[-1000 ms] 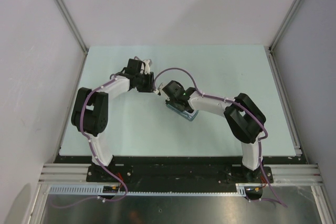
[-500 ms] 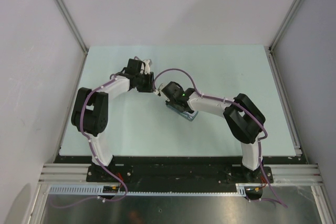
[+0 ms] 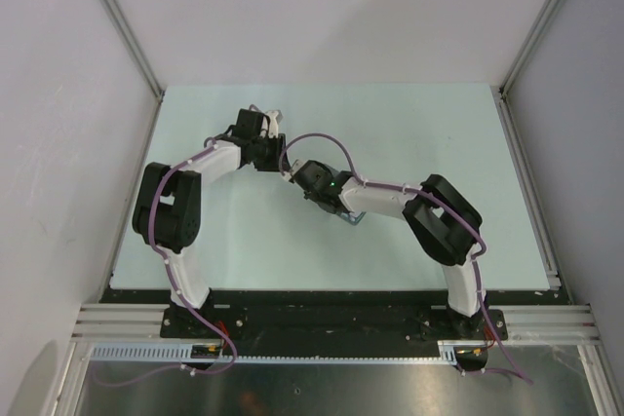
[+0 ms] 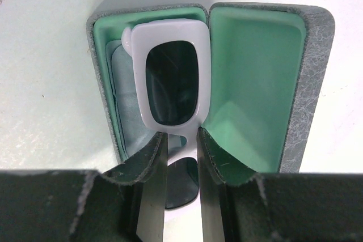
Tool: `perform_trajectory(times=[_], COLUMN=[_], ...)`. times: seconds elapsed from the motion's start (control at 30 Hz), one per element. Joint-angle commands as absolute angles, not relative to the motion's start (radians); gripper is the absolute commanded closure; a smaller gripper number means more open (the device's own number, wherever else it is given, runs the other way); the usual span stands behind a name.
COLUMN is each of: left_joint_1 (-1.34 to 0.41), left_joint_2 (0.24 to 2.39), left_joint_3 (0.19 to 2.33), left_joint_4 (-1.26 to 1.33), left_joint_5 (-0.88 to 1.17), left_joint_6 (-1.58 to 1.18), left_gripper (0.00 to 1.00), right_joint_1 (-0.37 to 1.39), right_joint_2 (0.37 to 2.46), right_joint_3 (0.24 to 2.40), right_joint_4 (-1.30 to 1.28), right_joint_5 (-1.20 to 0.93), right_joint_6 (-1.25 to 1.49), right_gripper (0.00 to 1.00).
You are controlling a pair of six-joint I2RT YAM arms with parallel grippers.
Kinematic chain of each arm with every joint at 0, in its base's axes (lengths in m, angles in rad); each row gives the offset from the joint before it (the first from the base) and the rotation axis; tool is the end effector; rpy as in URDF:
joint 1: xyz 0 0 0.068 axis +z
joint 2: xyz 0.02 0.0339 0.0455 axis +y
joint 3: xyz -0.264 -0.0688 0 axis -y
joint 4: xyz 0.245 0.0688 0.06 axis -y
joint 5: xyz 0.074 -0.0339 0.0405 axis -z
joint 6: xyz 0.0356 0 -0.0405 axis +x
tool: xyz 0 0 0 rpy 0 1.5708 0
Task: Organize the sunglasses
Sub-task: Adjust the sunglasses in the sunglasses case.
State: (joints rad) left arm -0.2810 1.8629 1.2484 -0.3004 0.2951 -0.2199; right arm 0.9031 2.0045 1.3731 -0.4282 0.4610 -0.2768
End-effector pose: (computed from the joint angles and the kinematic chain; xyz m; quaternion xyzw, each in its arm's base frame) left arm 0.3783 -0.1200 0.1884 0.0759 0.9345 -0.2138 0.2742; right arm 0.2700 0.3168 0.1645 -0.4760 0.8148 -0.1345 0.3023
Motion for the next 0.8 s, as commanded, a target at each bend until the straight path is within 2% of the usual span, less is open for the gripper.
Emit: perform_trajectory(times=[0.0, 0.4, 0.67, 0.77], left_joint_1=[-0.275, -0.275, -0.275, -0.275], left_joint_2=[1.848, 1.85, 1.85, 1.848], left_joint_3=[1.247, 1.249, 1.247, 1.247], left_joint_4=[-0.275, -0.273, -0.275, -0.276], left_joint_5=[0.314, 0.318, 0.318, 0.318], left_joint_6=[-0.224, -0.225, -0.225, -0.225], left_gripper=[0.57, 0.58, 0.58, 0.58], right_joint_1=[0.92, 0.95, 0.939, 0.927], right_joint_2=[2.036, 2.056, 2.028, 2.016], right_joint_3=[1.407, 1.407, 1.413, 1.431], right_joint_4=[-0.388, -0.413, -0.416, -0.433], right_joint_5=[0.508, 0.52, 0.523, 0.514], right_joint_6=[-0.25, -0.225, -0.229, -0.222], right_gripper=[0.86, 0.75, 0.61, 0.59])
